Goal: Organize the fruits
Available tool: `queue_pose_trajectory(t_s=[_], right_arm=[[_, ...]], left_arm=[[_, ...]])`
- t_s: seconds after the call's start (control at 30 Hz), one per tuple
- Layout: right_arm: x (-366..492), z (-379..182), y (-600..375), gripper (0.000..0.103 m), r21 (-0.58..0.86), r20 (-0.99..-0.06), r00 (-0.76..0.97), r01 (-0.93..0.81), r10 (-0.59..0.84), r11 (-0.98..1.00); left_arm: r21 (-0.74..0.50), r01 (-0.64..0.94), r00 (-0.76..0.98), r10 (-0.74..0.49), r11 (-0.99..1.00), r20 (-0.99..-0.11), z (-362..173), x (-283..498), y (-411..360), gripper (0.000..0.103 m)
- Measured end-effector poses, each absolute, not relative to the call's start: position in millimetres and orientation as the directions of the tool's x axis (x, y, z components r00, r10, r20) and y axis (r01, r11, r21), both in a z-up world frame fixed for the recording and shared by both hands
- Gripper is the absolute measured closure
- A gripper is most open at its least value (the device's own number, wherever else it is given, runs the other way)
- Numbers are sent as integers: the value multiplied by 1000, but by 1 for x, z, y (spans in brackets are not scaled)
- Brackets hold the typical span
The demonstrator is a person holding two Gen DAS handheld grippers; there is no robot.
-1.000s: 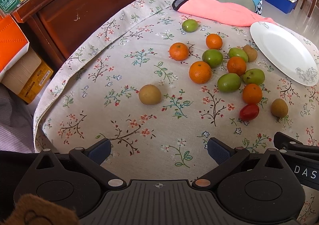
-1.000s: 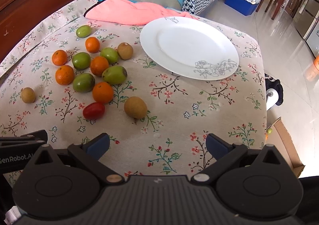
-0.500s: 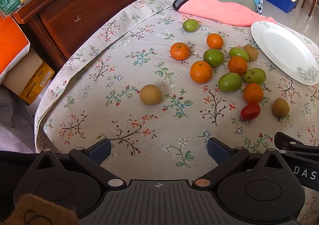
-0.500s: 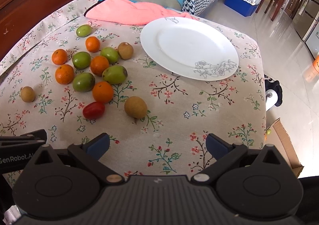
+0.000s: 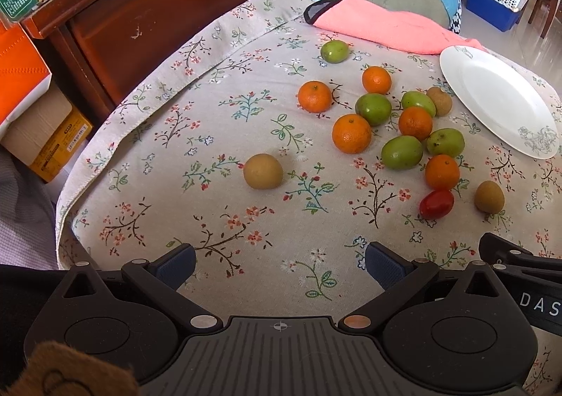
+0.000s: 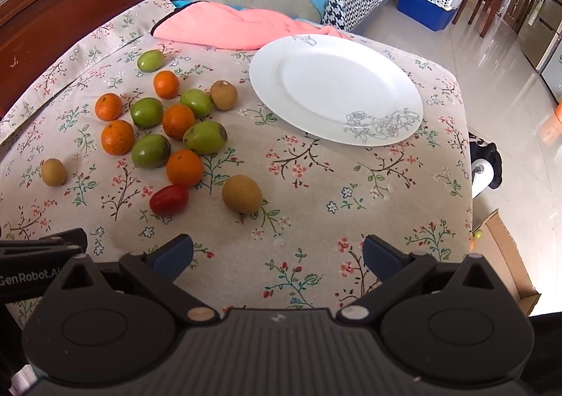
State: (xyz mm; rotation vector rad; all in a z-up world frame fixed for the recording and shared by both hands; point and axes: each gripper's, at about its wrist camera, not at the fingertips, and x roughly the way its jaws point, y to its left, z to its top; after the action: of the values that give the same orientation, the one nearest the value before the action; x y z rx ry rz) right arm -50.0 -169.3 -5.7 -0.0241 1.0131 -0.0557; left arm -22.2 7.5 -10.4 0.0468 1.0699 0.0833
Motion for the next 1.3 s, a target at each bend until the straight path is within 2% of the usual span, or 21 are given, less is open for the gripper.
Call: queue_pose_trajectory(t_s=[0.2,0.5,0.8,1.1,1.17,1.3], right_arm=[[-50,-1,-180,1,3,-832,553,53,-27,999],[-55,4,-220,3,160,-794,603,84,77,984],[-59,-1,-221,6,175,-764,634,27,119,984],[-55,-11,-211,29,205,-738,655,-12,163,979],[-52,-14,-207,37,199,-742,650,-19,164,980],[-47,-20,-203,45,207,-745,644,-22,172,978]], left_arm=[[44,-34,496,55,998,-867,-7,-22,9,0],[47,-94,524,89,994,-847,-6,-18,28,0],[18,-98,539,69,995,-840,-11,-18,33,0],[-3,-84,559,44,996,-828,-12,-21,32,1],[-8,-76,559,36,997,-828,-12,-22,30,1],[-15,-56,564,19,998,-825,-12,-23,26,2]])
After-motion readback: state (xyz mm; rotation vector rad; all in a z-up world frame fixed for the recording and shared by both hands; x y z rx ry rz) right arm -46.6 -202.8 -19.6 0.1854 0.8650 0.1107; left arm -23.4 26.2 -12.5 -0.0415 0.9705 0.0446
